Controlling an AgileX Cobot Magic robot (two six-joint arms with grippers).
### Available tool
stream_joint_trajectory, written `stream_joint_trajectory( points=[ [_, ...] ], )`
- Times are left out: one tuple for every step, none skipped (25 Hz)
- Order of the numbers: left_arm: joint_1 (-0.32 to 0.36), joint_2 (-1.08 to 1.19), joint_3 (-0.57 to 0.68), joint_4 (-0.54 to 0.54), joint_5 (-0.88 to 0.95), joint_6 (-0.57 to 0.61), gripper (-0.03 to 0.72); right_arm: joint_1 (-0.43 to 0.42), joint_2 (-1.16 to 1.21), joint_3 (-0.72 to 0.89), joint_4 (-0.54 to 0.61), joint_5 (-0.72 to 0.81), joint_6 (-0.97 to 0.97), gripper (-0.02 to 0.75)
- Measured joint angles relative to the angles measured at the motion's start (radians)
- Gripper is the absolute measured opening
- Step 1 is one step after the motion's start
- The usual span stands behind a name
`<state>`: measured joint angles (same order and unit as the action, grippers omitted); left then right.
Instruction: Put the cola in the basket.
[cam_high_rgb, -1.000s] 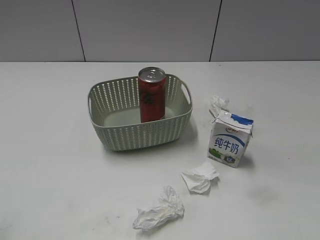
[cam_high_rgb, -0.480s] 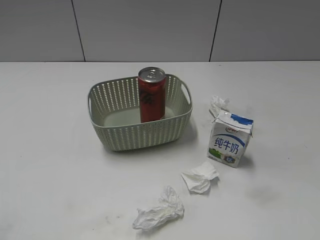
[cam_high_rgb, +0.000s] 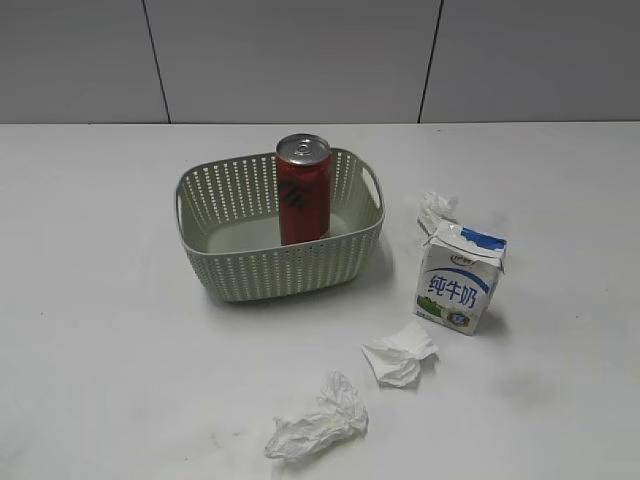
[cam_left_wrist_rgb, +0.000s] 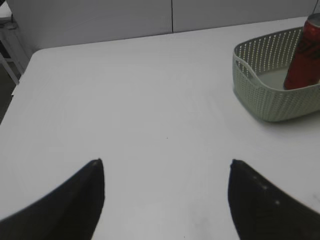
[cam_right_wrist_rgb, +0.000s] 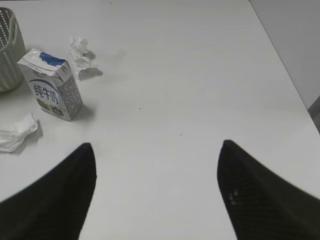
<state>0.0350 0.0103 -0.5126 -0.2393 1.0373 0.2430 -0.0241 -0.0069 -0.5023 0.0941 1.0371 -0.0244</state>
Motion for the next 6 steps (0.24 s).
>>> stream_joint_trajectory(
  points=[
    [0.0,0.0,0.0,0.001,0.0,0.0,0.589,0.0,0.0,0.0,0.0,0.0,0.0,0.571],
    [0.0,0.0,0.0,0.001,0.0,0.0,0.589,0.0,0.0,0.0,0.0,0.0,0.0,0.571],
    [0.0,0.0,0.0,0.001,0.0,0.0,0.589,0.0,0.0,0.0,0.0,0.0,0.0,0.571],
    [0.0,0.0,0.0,0.001,0.0,0.0,0.589,0.0,0.0,0.0,0.0,0.0,0.0,0.571],
    [0.0,0.0,0.0,0.001,0.0,0.0,0.589,0.0,0.0,0.0,0.0,0.0,0.0,0.571],
    [0.0,0.0,0.0,0.001,0.0,0.0,0.589,0.0,0.0,0.0,0.0,0.0,0.0,0.571]
  ],
)
